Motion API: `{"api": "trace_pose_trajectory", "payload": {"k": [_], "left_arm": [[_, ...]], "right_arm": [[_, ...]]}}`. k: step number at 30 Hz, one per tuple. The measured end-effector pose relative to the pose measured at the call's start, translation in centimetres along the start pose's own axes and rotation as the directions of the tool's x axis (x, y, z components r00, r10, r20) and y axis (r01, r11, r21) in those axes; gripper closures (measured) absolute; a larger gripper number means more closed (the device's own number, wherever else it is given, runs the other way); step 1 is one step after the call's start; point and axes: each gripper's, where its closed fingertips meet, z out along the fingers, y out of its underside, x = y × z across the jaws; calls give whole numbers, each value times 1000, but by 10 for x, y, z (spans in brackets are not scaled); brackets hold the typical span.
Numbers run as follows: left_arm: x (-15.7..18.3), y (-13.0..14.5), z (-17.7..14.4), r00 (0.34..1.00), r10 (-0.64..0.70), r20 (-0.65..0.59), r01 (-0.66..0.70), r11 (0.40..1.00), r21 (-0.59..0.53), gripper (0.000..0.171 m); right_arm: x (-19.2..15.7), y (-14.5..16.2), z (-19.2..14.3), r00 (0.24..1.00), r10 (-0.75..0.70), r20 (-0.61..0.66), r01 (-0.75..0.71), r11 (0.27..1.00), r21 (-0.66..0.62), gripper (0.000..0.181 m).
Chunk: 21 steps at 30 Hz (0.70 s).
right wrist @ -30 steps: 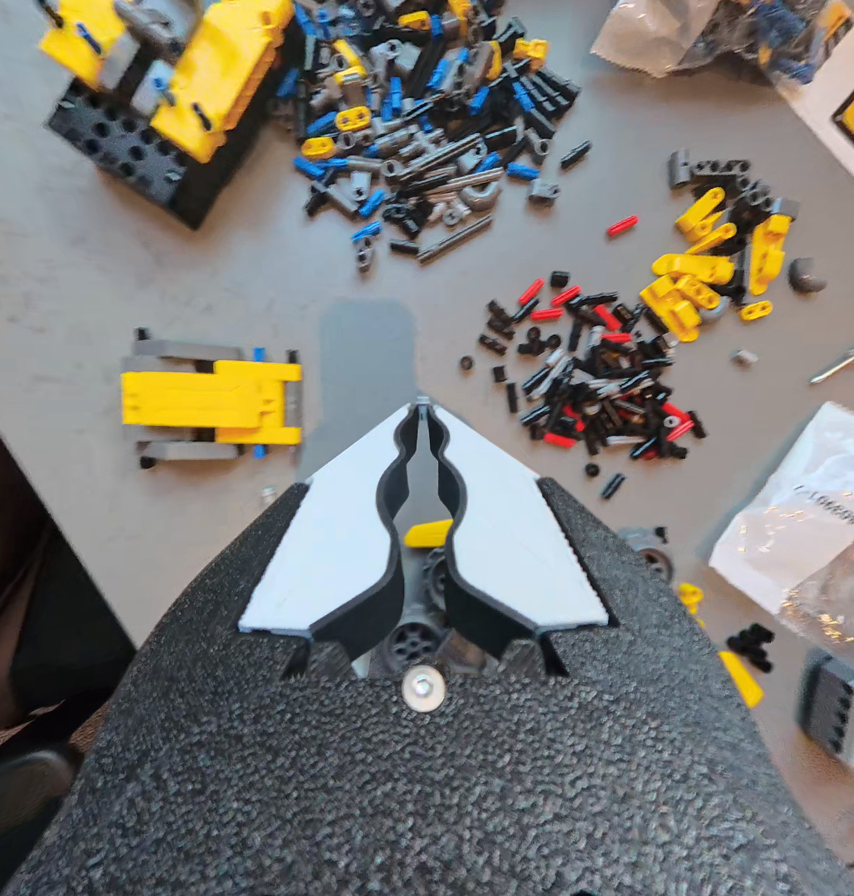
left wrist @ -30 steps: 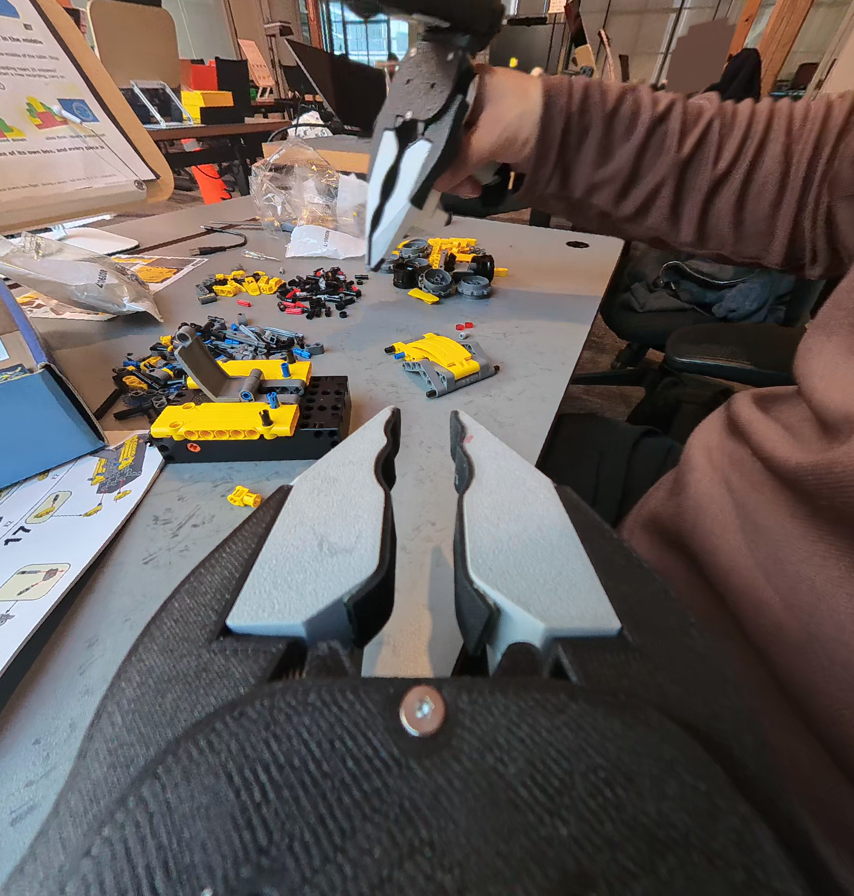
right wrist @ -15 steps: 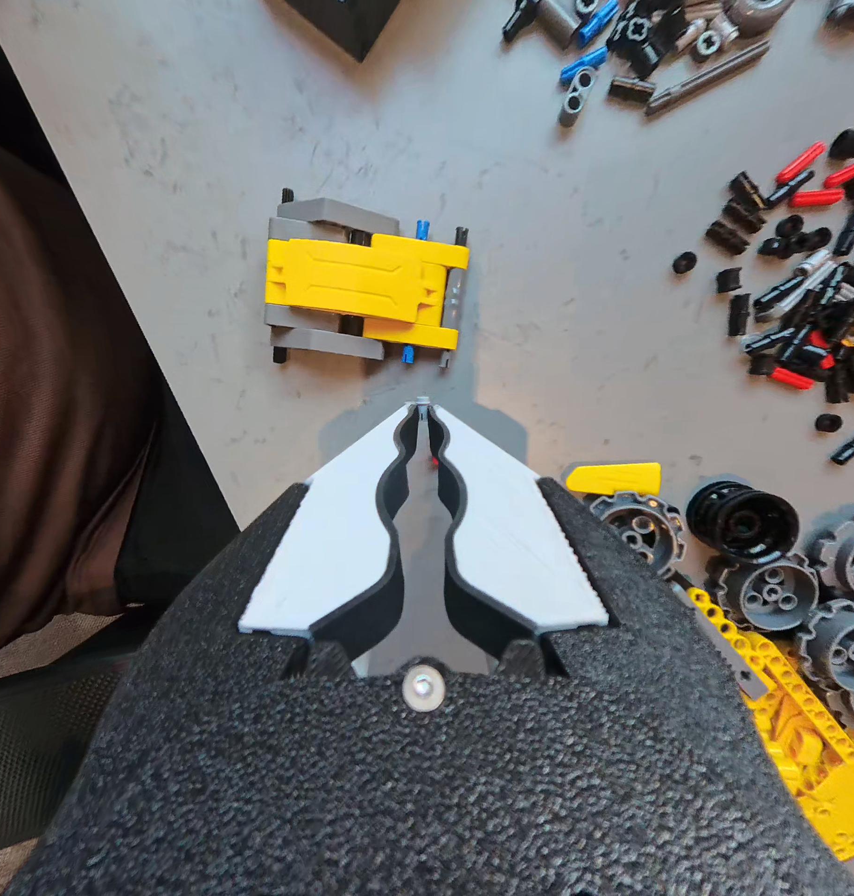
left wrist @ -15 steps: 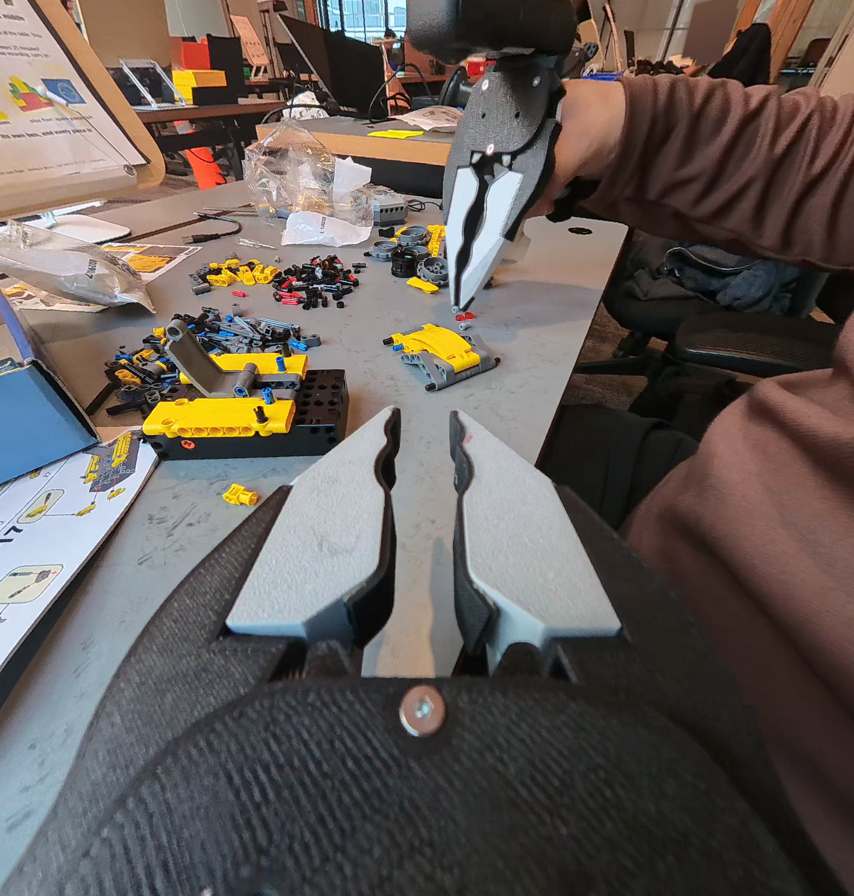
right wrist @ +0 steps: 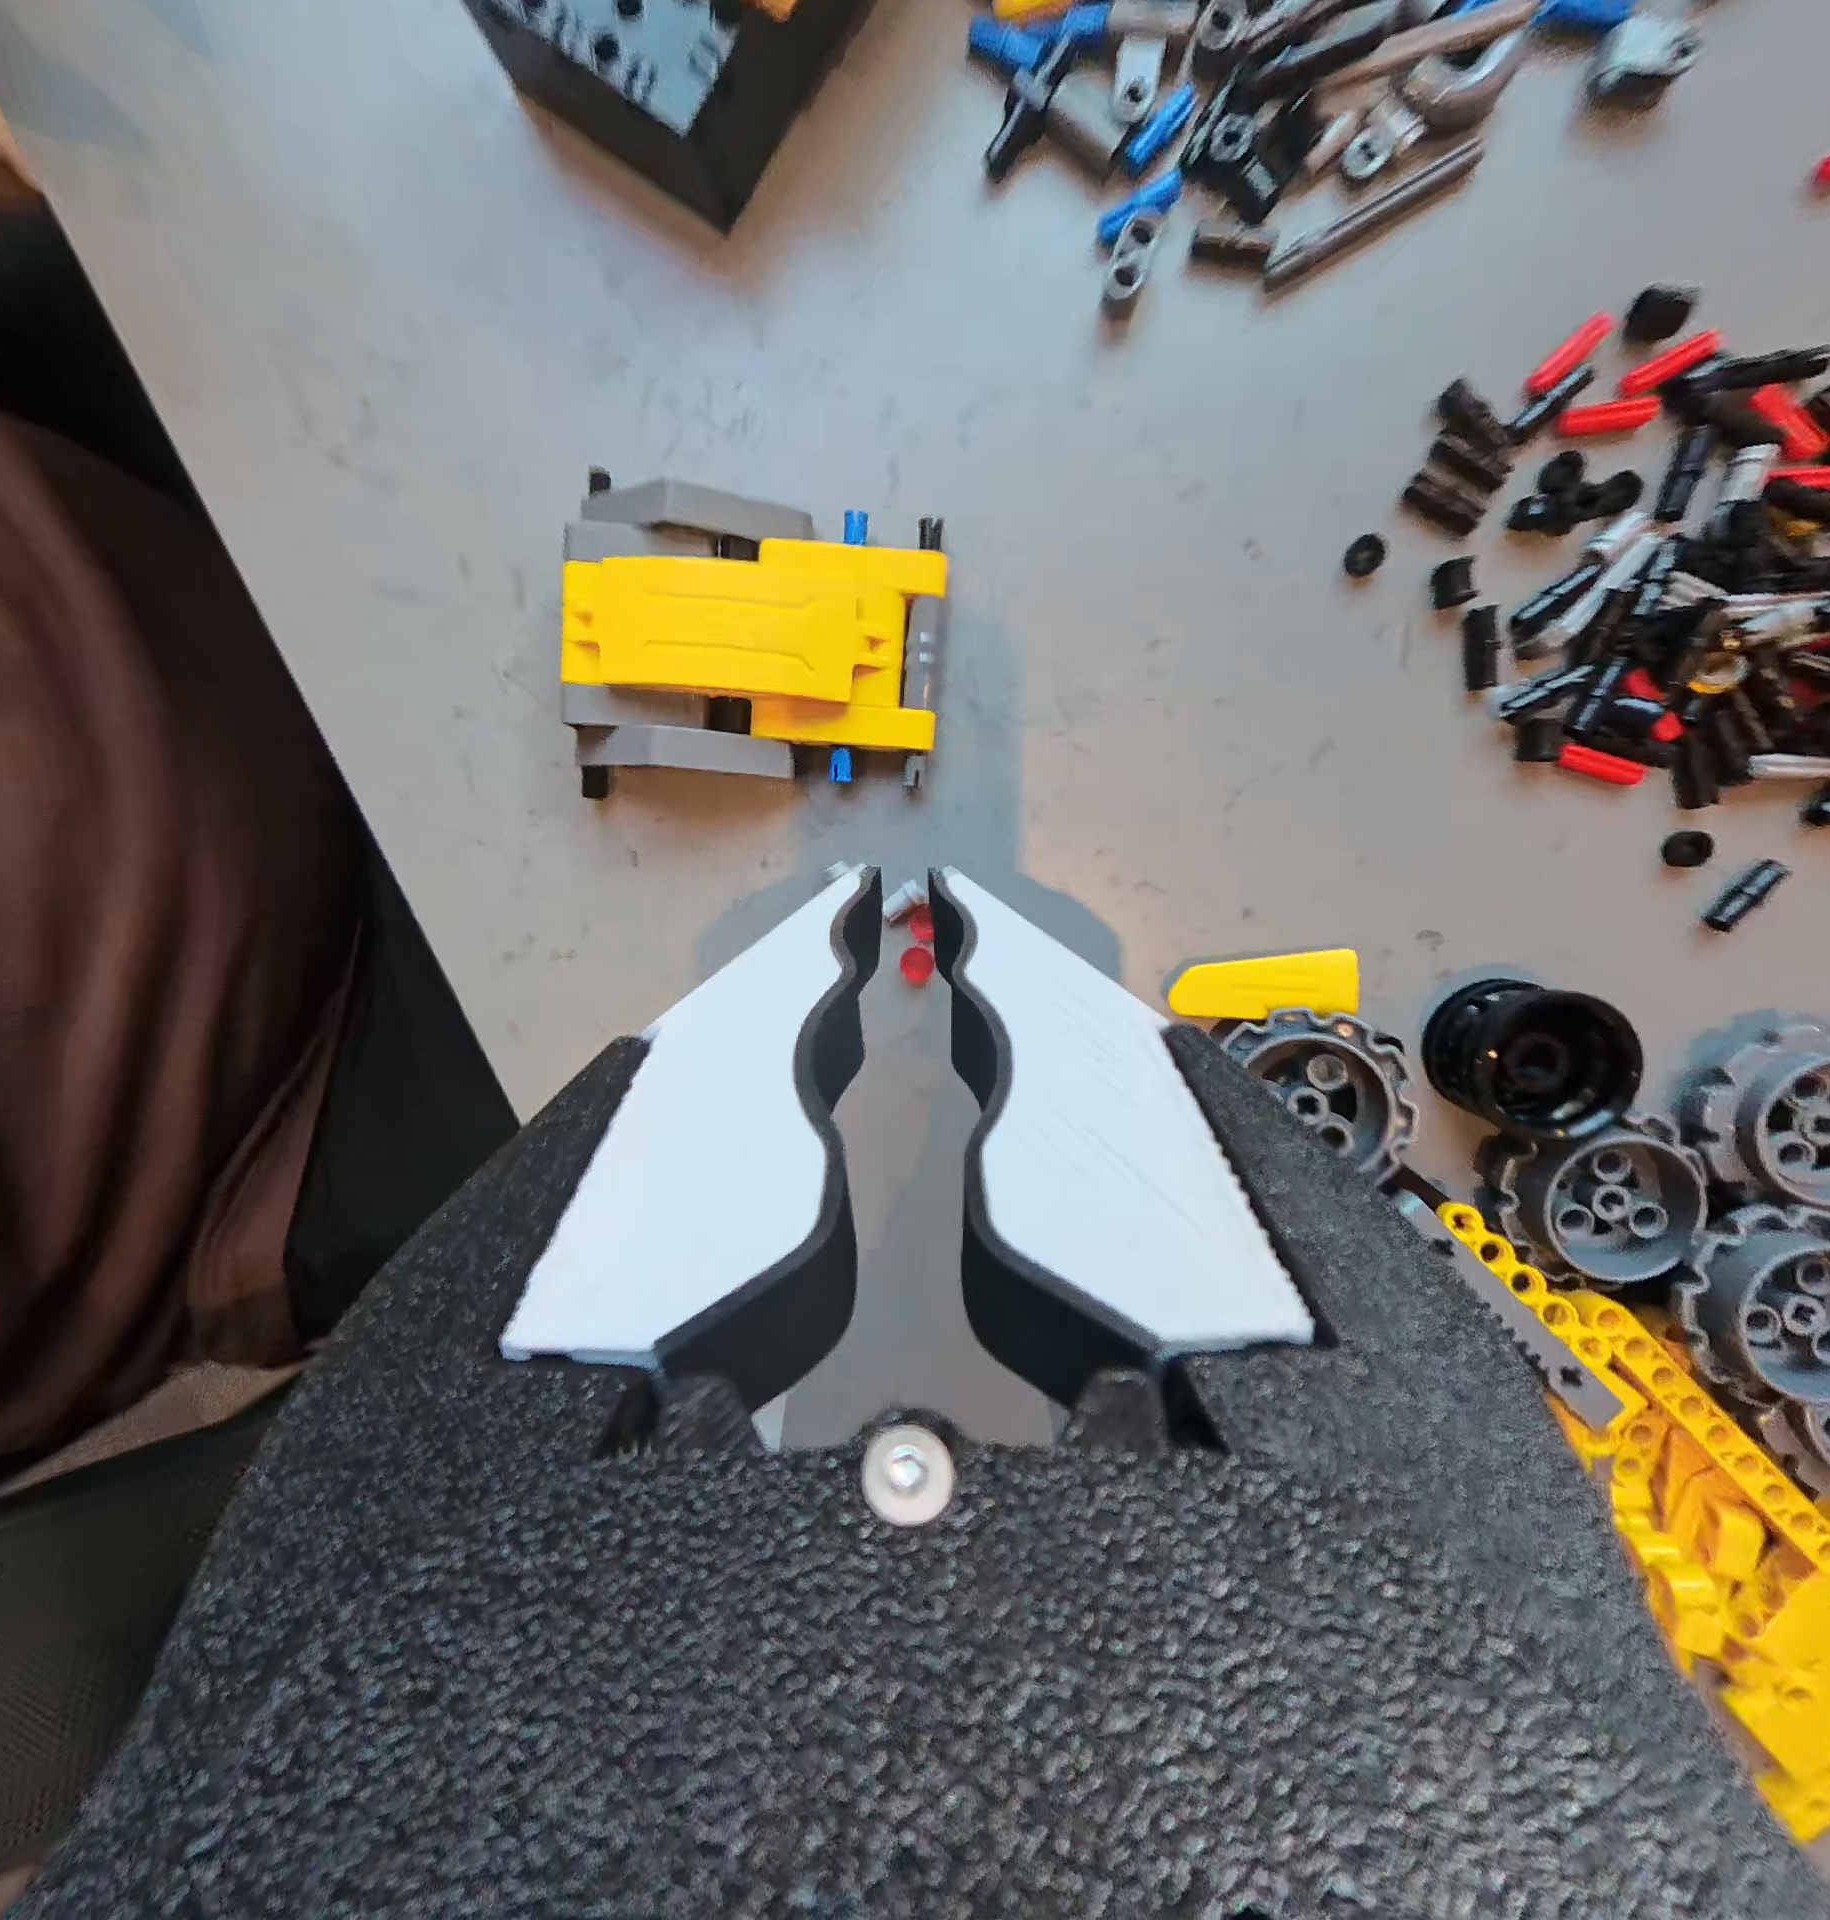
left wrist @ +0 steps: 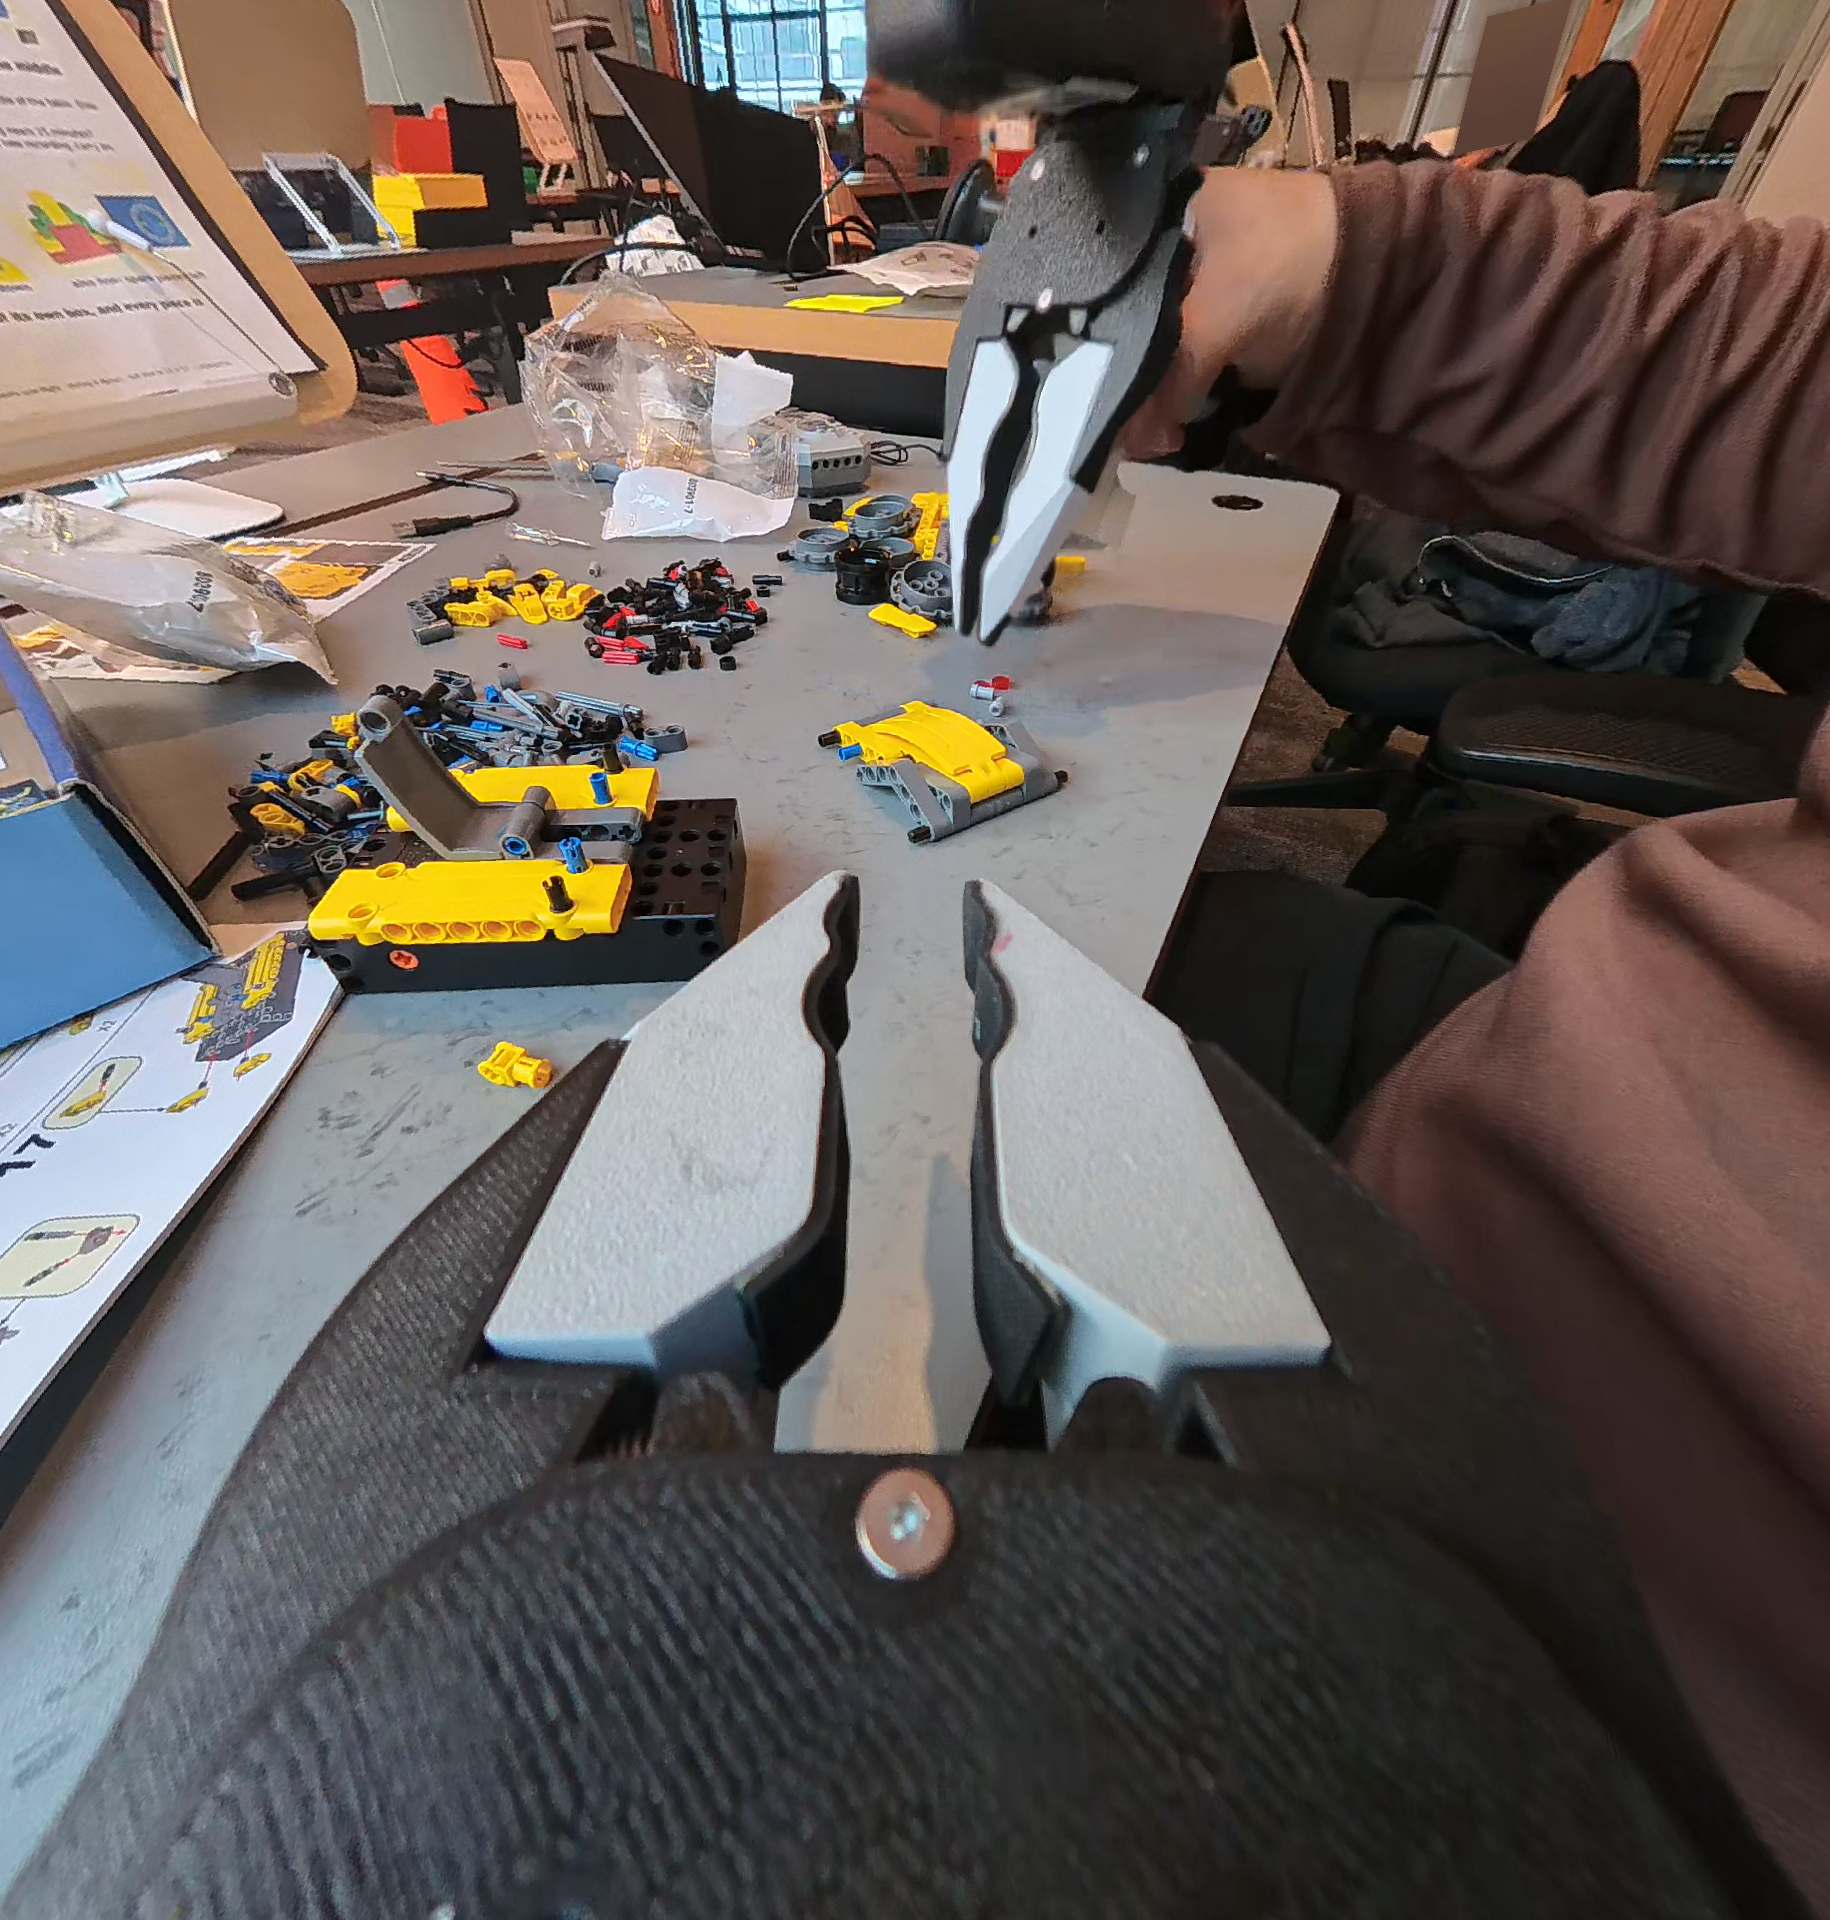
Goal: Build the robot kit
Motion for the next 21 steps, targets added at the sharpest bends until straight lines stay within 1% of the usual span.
{"api": "trace_pose_trajectory", "payload": {"k": [3,6,7,9,10,12,14,18,19,21], "left_arm": [[0,0,0,1000,0,0,0,1000,2,155],[0,0,0,1000,1,2,-1,1000,0,155],[0,0,0,1000,0,3,0,1000,-3,155],[0,1,1,1000,-1,3,1,1000,-11,155],[0,1,1,1000,0,4,0,1000,-12,155],[0,1,1,1000,4,6,-3,1000,-11,155],[0,1,1,1000,11,8,-11,1000,-5,155],[1,-1,0,999,30,13,-30,1000,9,156],[2,-1,-1,999,34,14,-34,999,12,156],[3,-3,-2,999,48,20,-49,998,26,159]], "right_arm": [[3,-8,-15,998,55,1,-55,993,107,172],[13,-18,-24,992,90,-90,-66,967,244,163],[12,-24,-27,990,106,-95,-70,945,320,163],[8,-36,-33,986,148,-79,-92,871,483,162],[7,-38,-33,981,172,-87,-98,836,540,162],[11,-33,-30,961,229,-157,-90,791,605,160],[13,-28,-27,936,273,-223,-70,763,642,158],[17,-25,-26,894,278,-352,-2,787,617,159],[20,-25,-27,884,281,-374,10,788,616,159],[19,-26,-25,889,285,-358,2,780,626,164]]}}
